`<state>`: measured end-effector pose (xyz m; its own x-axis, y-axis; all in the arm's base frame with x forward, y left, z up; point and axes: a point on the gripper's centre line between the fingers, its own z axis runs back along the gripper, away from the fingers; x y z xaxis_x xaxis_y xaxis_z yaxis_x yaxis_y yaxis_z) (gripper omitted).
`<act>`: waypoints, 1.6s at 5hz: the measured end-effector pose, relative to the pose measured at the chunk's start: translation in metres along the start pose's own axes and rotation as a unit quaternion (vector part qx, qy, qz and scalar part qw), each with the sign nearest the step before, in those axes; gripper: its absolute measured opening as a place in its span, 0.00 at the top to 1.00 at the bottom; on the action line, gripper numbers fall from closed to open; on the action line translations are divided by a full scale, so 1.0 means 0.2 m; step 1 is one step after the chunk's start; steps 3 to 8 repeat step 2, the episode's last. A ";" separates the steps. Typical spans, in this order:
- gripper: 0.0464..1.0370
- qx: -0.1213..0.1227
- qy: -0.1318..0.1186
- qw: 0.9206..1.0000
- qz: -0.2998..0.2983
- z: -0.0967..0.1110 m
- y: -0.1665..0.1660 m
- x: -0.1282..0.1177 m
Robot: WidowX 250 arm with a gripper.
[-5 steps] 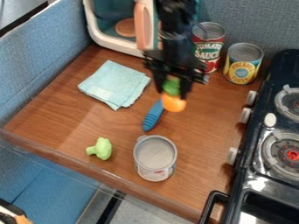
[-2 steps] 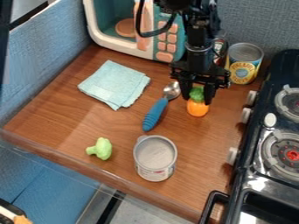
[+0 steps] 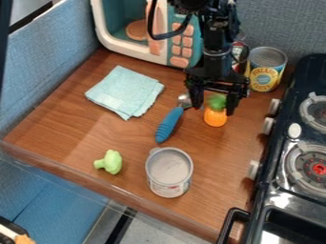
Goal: Move the yellow object to the upper right of the table
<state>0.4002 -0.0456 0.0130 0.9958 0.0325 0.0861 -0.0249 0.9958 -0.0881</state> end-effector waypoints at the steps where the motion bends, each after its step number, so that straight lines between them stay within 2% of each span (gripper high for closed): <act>1: 0.04 0.005 -0.033 0.999 -0.005 0.20 -0.04 0.02; 2: 0.04 0.021 -0.042 0.999 -0.019 0.29 -0.08 0.00; 8: 0.04 0.021 -0.042 0.999 -0.019 0.29 -0.08 0.00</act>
